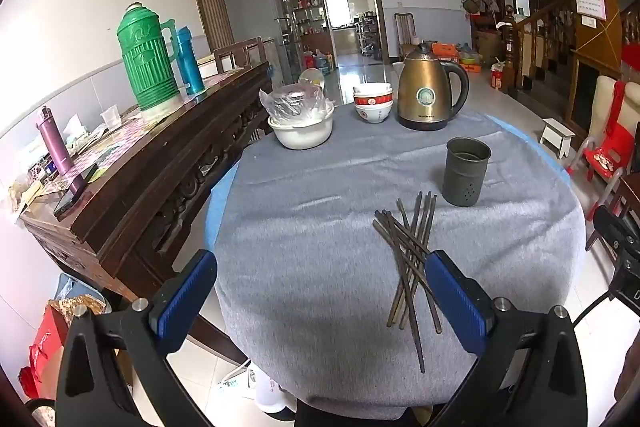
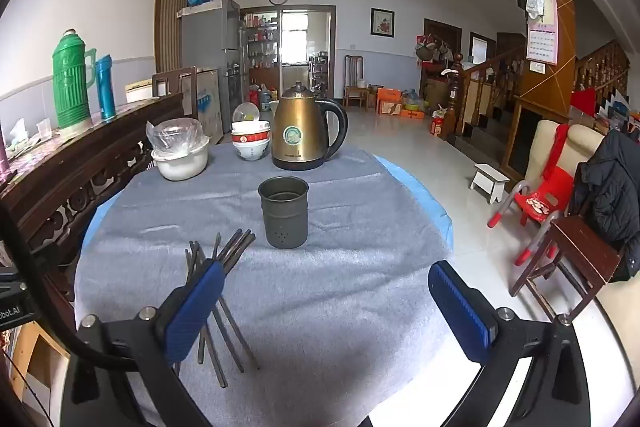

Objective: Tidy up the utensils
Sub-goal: 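Move both tools toward the pile of dark chopsticks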

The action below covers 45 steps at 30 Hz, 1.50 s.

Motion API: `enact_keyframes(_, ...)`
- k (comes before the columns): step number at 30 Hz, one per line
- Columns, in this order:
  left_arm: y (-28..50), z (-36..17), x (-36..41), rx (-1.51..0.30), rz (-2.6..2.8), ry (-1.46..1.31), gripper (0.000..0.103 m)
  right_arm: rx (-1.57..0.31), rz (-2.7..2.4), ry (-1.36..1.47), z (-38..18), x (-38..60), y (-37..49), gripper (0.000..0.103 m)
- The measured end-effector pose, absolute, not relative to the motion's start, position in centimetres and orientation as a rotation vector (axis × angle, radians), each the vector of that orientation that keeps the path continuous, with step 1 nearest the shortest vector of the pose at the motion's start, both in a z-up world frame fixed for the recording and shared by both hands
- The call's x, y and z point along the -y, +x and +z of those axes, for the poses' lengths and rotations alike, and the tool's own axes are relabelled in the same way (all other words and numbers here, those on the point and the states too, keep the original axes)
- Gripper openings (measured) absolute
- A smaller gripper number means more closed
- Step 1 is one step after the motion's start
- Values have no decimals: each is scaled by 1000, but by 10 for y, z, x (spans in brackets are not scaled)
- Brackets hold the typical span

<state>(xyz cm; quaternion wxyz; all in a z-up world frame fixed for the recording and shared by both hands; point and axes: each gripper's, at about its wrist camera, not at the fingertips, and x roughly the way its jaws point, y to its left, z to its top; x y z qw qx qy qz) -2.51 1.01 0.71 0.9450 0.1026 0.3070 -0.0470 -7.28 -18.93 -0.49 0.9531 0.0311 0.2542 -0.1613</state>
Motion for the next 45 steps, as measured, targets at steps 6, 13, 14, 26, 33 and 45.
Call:
enact_keyframes(6,-28,8,-11,-618,-99,210,103,-509,-329,69,-5,186,-75,103)
enact_keyframes(13,-41,10,-13,-624,-114,229,103,-524,-321,75,3,190,-80,103)
enact_keyframes(14,-43,7,-14,-635,-117,234,103,-527,-315,84,3,189,-82,103)
enact_keyframes(26,-48,-1,-17,-681,-126,227,103,-563,-294,122,-6,192,-112,103)
enact_keyframes(33,-40,-8,-18,-702,-118,220,103,-582,-302,68,-8,189,-102,103)
enact_keyframes(45,-15,-27,-19,-748,-91,222,103,-577,-277,74,-14,190,-67,103)
